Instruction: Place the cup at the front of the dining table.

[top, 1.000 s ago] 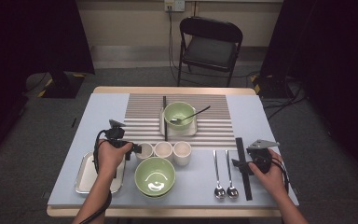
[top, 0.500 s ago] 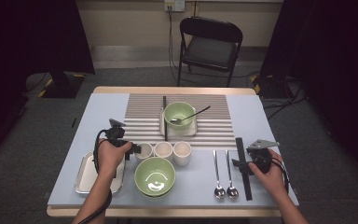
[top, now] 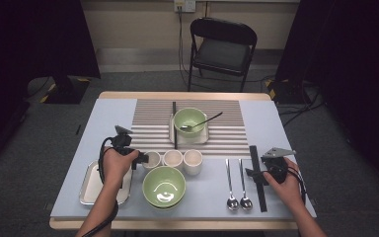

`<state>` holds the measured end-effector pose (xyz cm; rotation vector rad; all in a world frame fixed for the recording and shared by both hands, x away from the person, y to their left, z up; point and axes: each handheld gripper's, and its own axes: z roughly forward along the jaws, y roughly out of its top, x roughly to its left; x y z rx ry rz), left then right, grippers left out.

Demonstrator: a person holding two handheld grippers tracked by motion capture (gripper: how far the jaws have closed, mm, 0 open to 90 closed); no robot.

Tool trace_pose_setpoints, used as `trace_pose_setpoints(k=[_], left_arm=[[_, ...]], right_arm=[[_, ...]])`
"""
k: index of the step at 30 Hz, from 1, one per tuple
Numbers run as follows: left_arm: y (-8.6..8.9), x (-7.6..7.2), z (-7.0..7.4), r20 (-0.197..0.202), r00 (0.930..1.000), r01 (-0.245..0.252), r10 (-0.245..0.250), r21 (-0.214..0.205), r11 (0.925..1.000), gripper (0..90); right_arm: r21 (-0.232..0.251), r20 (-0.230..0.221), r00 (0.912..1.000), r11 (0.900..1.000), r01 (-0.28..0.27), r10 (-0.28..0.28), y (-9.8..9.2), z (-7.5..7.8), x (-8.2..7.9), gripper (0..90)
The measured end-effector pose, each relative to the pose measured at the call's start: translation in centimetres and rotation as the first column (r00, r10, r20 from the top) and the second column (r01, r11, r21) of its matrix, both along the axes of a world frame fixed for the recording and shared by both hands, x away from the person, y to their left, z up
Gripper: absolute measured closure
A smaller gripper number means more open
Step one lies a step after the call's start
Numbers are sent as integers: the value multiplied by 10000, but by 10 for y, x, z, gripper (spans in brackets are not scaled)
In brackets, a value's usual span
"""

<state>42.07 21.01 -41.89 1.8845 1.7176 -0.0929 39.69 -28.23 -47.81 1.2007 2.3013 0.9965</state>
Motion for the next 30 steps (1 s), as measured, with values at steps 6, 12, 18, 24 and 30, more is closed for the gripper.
trace_pose_setpoints(k=[6,12,18,24,30], left_arm=[[1,-1,1,-57,10000,-54,55,136,9999,689],[2,-2,0,-73,10000,0,2,187,9998,702],[3,-3,-1,-65,10000,-52,54,260,9996,711],[2,-3,-2,-111,9999,-81,86,407,9991,708],[0,-3,-4,-121,9998,-122,126,356,9993,718]], right_arm=[[0,-3,10000,10000,-2,2,0,0,0,160],[0,-5,10000,10000,-3,3,0,0,0,160],[1,-7,10000,10000,3,-3,0,0,0,159],[-1,-11,10000,10000,-1,1,0,0,0,160],[0,-9,10000,10000,-7,7,0,0,0,159]])
